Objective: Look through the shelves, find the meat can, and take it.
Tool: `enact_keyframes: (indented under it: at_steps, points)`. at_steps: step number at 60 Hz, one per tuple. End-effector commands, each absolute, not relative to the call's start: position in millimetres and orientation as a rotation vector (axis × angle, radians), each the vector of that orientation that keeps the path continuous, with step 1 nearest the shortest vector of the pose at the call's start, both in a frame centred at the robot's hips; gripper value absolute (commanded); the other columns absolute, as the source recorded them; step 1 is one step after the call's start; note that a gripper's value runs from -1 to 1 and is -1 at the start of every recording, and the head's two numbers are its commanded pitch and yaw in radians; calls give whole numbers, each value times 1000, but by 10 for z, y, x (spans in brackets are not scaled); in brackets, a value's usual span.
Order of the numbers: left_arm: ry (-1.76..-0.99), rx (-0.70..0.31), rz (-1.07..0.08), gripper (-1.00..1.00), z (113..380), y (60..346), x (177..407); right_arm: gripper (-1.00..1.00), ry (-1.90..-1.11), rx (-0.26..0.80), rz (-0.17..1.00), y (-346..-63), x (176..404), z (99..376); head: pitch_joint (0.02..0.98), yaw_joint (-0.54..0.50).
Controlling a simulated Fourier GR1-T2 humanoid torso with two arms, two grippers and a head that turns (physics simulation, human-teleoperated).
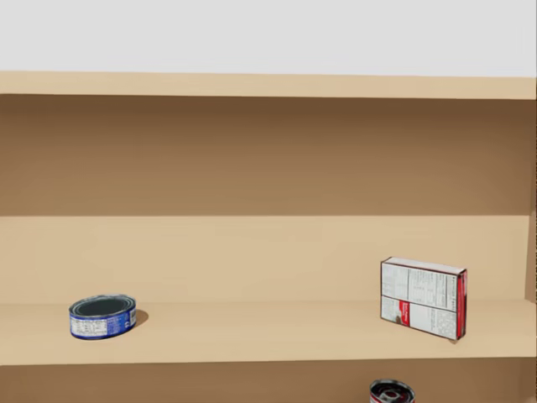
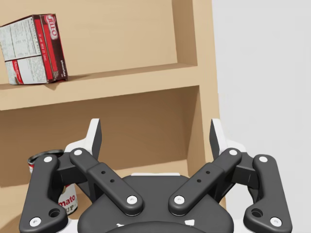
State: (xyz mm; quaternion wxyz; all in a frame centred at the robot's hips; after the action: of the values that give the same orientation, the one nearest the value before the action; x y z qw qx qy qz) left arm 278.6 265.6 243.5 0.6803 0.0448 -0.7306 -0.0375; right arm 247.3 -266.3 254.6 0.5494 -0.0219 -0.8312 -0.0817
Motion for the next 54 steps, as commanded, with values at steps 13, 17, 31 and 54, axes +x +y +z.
enact_keyframes:
  at_steps: [13,17,31,54]
  points:
    - [-1643,99,-83,-1000,2438,2662,2778,-1000,-1971,-28,-185,-2651,2458,2551,151,-32]
    - [-1642,100,-84,-1000,2439,2662,2777,-1000,-1976,-42,-180,-2647,2457,2553,183,-26]
    - [-1641,103,-83,-1000,2444,2671,2781,-1000,-1969,-44,-172,-2633,2459,2545,332,19]
    - [-1638,101,-85,-1000,2444,2681,2786,-1000,-1949,-36,-136,-2600,2468,2512,537,227]
